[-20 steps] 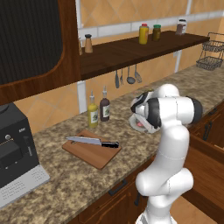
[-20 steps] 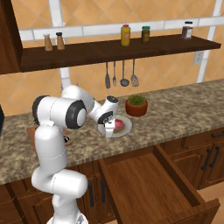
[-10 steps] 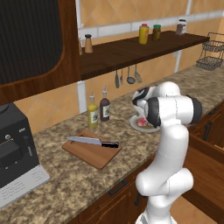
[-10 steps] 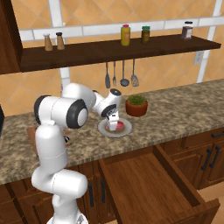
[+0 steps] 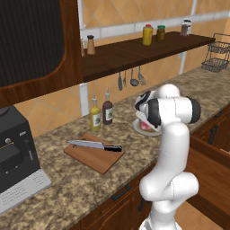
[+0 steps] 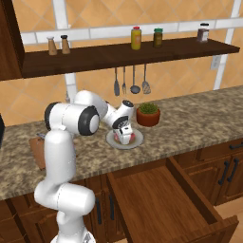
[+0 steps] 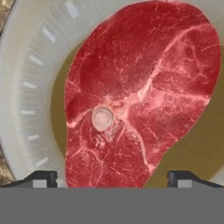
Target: Pick up the knife from the drawer and place it on the cutting board. Then place the meat from the plate to the cutting board.
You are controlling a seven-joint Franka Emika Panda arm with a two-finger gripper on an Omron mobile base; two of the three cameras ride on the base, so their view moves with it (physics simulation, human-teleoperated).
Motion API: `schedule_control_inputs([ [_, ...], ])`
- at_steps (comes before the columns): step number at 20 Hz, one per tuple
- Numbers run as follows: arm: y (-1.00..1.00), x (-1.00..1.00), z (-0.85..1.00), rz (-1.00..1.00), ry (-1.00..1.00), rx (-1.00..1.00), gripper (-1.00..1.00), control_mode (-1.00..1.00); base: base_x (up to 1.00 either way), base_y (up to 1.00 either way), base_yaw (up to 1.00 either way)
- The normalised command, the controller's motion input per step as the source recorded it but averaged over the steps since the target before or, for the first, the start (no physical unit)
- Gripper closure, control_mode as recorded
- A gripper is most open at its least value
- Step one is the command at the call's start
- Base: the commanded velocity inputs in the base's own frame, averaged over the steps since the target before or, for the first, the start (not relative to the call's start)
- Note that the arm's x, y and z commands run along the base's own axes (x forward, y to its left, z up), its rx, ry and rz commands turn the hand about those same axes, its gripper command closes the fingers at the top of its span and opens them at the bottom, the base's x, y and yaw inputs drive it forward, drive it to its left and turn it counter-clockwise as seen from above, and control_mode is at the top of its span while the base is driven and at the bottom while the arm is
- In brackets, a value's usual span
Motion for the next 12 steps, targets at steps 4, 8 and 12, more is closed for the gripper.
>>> schedule_control_inputs([
  [4, -0.01, 0.29, 0.00, 0.06, 0.00, 0.00, -1.00, -1.00, 0.00, 0.00, 0.00],
  [8, -0.01, 0.12, -0.12, 0.03, 0.00, -0.01, -1.00, -1.00, 0.00, 0.00, 0.00],
  [12, 0.00, -0.06, -0.24, 0.00, 0.00, -0.03, 1.00, -1.00, 0.00, 0.00, 0.00],
])
